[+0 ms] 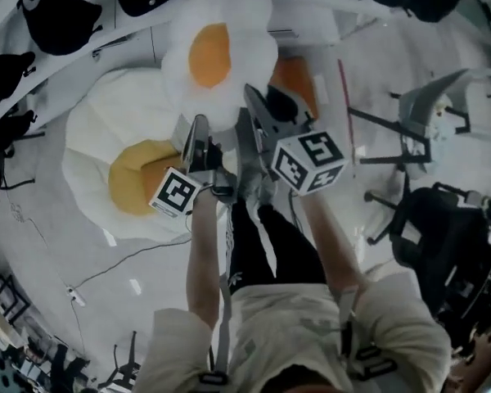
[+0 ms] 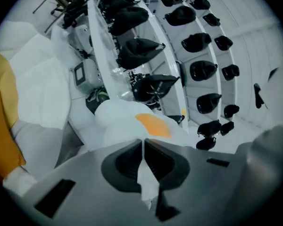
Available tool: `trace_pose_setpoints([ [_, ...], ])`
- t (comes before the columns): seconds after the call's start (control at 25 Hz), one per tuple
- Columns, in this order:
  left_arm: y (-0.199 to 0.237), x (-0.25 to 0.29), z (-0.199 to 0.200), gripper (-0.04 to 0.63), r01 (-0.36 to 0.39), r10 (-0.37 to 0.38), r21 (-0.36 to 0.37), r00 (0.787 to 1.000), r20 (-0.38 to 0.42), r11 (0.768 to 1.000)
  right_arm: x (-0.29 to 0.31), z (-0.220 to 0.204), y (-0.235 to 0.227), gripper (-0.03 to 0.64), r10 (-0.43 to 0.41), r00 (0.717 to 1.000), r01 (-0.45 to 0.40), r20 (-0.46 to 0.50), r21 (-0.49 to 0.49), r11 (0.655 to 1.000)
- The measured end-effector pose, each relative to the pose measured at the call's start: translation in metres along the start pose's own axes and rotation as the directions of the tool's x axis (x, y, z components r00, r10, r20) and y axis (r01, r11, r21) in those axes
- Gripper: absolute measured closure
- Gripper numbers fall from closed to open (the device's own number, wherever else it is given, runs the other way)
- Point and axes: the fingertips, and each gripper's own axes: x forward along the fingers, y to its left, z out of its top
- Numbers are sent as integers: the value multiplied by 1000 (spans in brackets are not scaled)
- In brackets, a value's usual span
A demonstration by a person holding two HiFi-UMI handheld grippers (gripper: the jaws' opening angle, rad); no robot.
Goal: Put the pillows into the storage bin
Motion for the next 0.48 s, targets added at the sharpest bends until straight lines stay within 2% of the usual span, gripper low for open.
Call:
trace_pose_setpoints([
  [0.04, -19, 2, -11, 577, 12, -11, 20, 1000, -27, 1000, -20, 12, -10, 550, -27, 999, 27, 28, 5, 1000],
  [0.2, -89, 9, -52, 577, 142, -133, 71, 984, -117, 987, -87, 38, -45, 549, -117, 987, 111, 110, 66, 992],
  [0.32, -114, 13, -76, 577, 179, -153, 139, 972, -181, 974, -116, 39, -69, 551, -160, 978, 145, 135, 114, 983],
  [0.48, -125, 29, -103, 577, 206, -153, 211, 958, -243, 956, -137, 32, -99, 549, -194, 967, 172, 164, 141, 975],
])
